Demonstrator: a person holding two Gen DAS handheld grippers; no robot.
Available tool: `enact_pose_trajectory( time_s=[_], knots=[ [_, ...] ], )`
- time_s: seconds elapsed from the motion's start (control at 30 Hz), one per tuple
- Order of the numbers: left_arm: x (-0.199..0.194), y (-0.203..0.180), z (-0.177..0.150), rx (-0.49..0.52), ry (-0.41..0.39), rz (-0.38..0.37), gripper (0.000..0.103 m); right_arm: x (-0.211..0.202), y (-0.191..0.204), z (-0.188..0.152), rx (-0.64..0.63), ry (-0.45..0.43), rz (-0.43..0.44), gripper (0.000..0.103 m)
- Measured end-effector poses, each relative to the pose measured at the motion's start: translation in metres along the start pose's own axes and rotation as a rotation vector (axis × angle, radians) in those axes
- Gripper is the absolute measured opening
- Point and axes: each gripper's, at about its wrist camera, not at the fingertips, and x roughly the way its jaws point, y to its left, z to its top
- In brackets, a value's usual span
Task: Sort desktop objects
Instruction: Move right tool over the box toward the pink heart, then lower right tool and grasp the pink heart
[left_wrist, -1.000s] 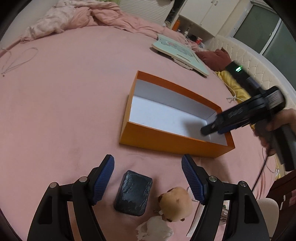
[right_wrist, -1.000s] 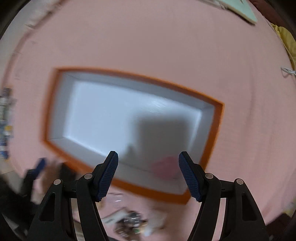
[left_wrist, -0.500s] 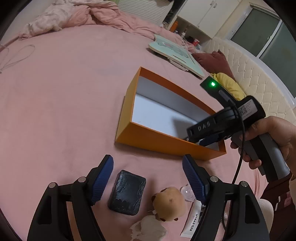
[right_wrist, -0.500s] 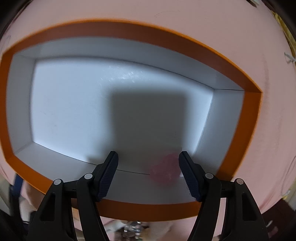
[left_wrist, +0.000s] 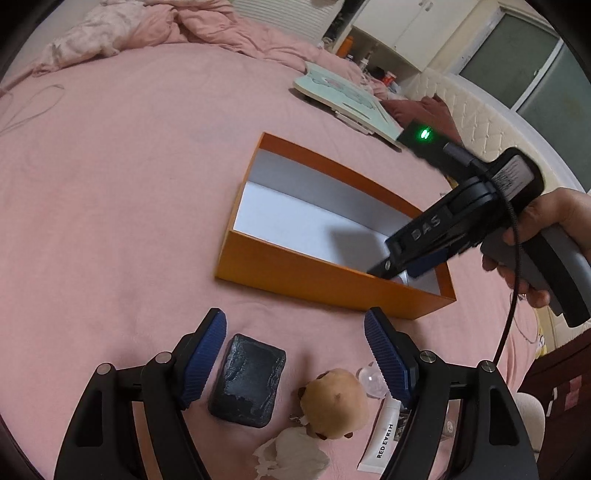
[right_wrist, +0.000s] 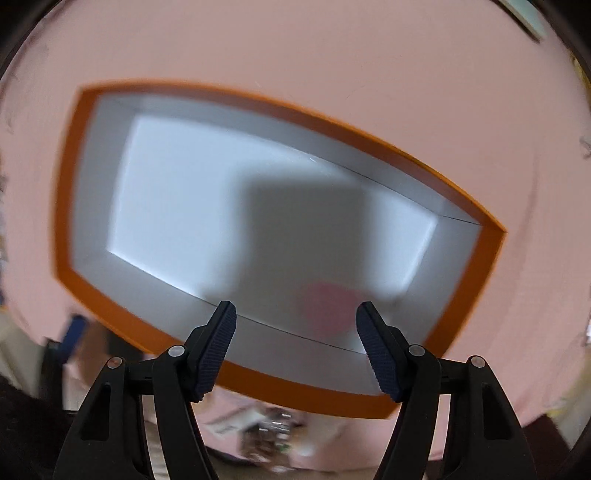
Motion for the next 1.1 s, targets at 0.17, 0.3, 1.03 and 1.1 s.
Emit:
enact_pose_trajectory(
  time_s=[0.17, 0.3, 1.03, 1.1],
  knots=[
    [-0.001, 0.004, 0.002, -0.023, -0.003, -0.015, 0.077, 0.015, -0.006, 0.003, 0.043, 0.030, -0.006, 0.068],
    [0.000, 0.003, 0.003, -0.017, -0.004, -0.018, 0.077, 0.013, -0.006, 0.006, 0.045, -0.022, -0.041, 0.068],
    [-0.001, 0.002, 0.003, -0.006, -0.008, -0.010, 0.077, -0.035, -0.035, -0.014, 0.091, -0.162, 0.080, 0.011],
    [-0.001, 0.002, 0.003, -0.006, -0.007, -0.008, 0.077, -0.044, -0.036, -0.015, 0.095, -0.187, 0.104, 0.002]
  ],
)
